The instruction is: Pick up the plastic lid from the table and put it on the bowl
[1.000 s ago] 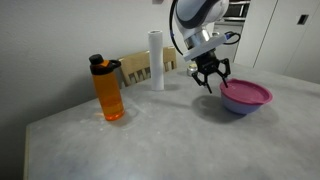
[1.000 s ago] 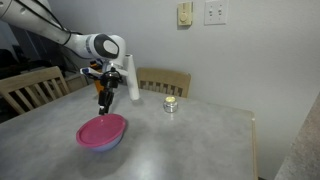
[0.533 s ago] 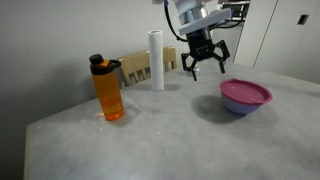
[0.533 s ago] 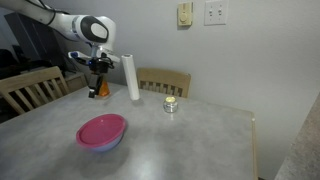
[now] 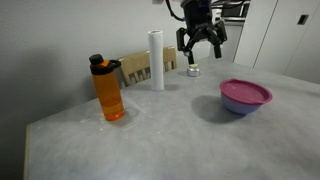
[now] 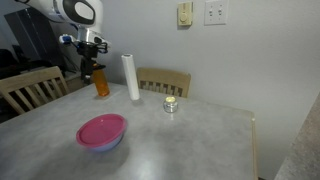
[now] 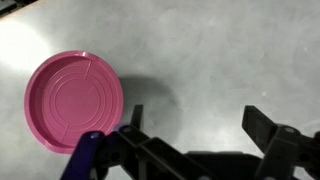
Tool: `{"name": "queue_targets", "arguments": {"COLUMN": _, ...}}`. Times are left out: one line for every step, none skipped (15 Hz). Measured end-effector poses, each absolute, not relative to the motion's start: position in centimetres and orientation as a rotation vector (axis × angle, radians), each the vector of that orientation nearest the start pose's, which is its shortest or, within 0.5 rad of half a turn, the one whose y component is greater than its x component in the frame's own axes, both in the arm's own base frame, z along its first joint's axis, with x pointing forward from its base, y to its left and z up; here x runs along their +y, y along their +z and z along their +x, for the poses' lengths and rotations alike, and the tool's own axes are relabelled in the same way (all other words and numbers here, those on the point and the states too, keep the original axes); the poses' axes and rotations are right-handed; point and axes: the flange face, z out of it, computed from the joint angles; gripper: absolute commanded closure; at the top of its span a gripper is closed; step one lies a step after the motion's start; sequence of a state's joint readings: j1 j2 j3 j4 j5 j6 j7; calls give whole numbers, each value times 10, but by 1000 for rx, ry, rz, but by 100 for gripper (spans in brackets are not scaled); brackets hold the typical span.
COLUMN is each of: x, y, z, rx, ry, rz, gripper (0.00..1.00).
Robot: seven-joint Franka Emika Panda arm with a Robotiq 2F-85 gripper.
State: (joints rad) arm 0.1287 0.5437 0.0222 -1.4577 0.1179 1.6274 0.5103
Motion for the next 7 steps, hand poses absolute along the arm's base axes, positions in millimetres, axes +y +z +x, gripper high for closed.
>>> {"name": "queue_targets", "arguments": {"x": 112, "y": 348, "z": 649, "rx": 509, "ry": 621, "rz": -3031, "gripper": 0}}
{"name": "queue_targets", "arguments": {"x": 115, "y": 351, "z": 647, "rx": 422, "ry": 631, "rz": -3040, "gripper": 0}}
{"name": "queue_targets", "arguments": {"x": 118, "y": 353, "z": 645, "rx": 339, "ry": 636, "rz": -3050, "gripper": 0}}
{"name": "queue_targets", "arguments": {"x": 121, "y": 354, "z": 644, "rx": 283, "ry": 640, "rz": -3055, "gripper": 0}}
{"name": "queue_targets", "arguments": {"x": 122, "y": 353, "z": 643, "rx": 256, "ry": 642, "rz": -3058, "gripper": 0}}
{"name": "queue_targets", "arguments": {"x": 123, "y": 353, "z": 643, "rx": 244, "ry": 643, "rz": -3060, "gripper": 0}}
{"name": "queue_targets", "arguments": {"x": 123, "y": 353, "z": 643, "rx": 239, "ry": 644, "rz": -3060, "gripper": 0}}
